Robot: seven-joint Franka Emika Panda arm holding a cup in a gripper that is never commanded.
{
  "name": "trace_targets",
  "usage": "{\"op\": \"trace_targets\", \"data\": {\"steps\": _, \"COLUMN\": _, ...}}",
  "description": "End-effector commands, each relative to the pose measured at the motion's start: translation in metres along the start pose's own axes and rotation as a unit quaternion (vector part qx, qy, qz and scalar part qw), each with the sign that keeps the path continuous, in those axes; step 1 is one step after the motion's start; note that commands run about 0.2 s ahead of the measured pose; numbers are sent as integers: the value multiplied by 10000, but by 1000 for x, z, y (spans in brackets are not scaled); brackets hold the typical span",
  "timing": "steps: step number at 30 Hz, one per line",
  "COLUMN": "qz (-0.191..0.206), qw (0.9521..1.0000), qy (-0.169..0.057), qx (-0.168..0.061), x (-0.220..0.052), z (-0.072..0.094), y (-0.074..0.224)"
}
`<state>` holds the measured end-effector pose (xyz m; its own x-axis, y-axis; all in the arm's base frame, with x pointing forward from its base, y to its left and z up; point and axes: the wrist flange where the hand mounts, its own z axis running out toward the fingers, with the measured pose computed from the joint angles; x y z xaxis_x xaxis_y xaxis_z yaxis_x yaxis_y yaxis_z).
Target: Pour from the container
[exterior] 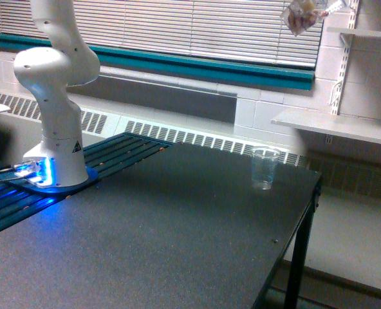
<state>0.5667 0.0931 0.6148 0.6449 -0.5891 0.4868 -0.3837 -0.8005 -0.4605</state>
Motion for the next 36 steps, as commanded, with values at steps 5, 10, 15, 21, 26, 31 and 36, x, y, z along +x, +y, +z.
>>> {"op": "trace_targets", "data": {"steps": 5, "qz": -132, "qw": 9998, "qy": 69, "qx": 105, "x": -8, "z": -9, "y": -16}}
{"op": "trace_targets", "data": {"steps": 10, "qz": -183, "qw": 9998, "qy": 76, "qx": 56, "x": -12, "z": -5, "y": -17}}
{"op": "trace_targets", "data": {"steps": 15, "qz": -305, "qw": 9995, "qy": 5, "qx": 59, "x": -25, "z": -1, "y": -21}}
{"op": "trace_targets", "data": {"steps": 21, "qz": -461, "qw": 9988, "qy": -157, "qx": 111, "x": -50, "z": 6, "y": -30}}
{"op": "trace_targets", "data": {"steps": 26, "qz": -570, "qw": 9976, "qy": -355, "qx": 149, "x": -73, "z": 14, "y": -37}}
{"op": "trace_targets", "data": {"steps": 31, "qz": -735, "qw": 9956, "qy": -556, "qx": 171, "x": -97, "z": 23, "y": -42}}
{"op": "trace_targets", "data": {"steps": 36, "qz": -843, "qw": 9933, "qy": -760, "qx": 214, "x": -120, "z": 32, "y": -44}}
